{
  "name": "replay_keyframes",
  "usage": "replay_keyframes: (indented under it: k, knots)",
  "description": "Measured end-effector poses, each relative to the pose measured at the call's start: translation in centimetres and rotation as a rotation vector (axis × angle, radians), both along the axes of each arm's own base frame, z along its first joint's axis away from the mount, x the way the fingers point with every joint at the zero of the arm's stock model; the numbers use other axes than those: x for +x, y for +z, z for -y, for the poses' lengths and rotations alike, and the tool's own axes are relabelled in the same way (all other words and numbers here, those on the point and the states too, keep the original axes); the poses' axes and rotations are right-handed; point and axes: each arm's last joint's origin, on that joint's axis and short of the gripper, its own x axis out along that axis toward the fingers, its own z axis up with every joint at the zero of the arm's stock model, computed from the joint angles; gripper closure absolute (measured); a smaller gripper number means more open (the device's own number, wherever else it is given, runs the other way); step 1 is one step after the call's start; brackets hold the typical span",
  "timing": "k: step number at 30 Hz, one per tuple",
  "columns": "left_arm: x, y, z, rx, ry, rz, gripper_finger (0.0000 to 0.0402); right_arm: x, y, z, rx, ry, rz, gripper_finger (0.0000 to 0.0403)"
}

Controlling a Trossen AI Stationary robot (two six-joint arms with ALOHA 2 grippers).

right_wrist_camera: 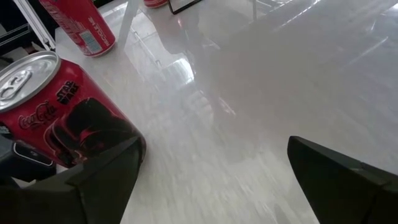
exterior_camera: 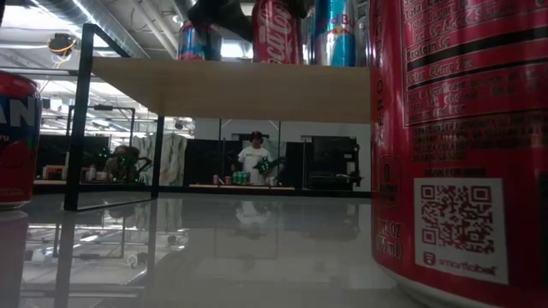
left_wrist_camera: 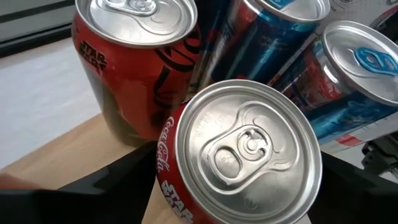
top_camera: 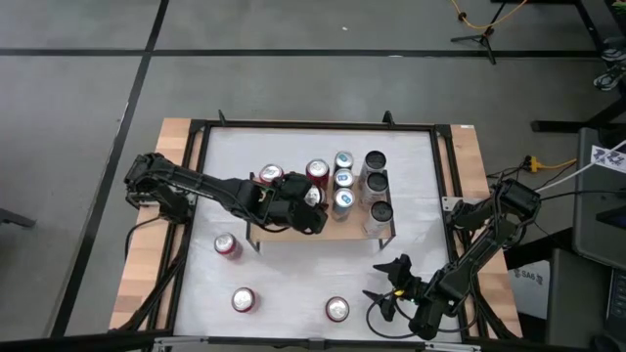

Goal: Place canned beverage on shelf
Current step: Put the right red-black soda can on the shelf aligned with the other red-black soda can

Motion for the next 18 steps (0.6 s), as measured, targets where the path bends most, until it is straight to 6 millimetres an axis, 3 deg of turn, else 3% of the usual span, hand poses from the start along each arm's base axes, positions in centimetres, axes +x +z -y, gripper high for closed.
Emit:
replay_keyframes:
  k: [18]
  knots:
    - [0.24,0.16,0.09,-0.014,-0.002,0.035,0.0059,0.00,0.00,0.00,0.000,0.000,0.000,0.0010]
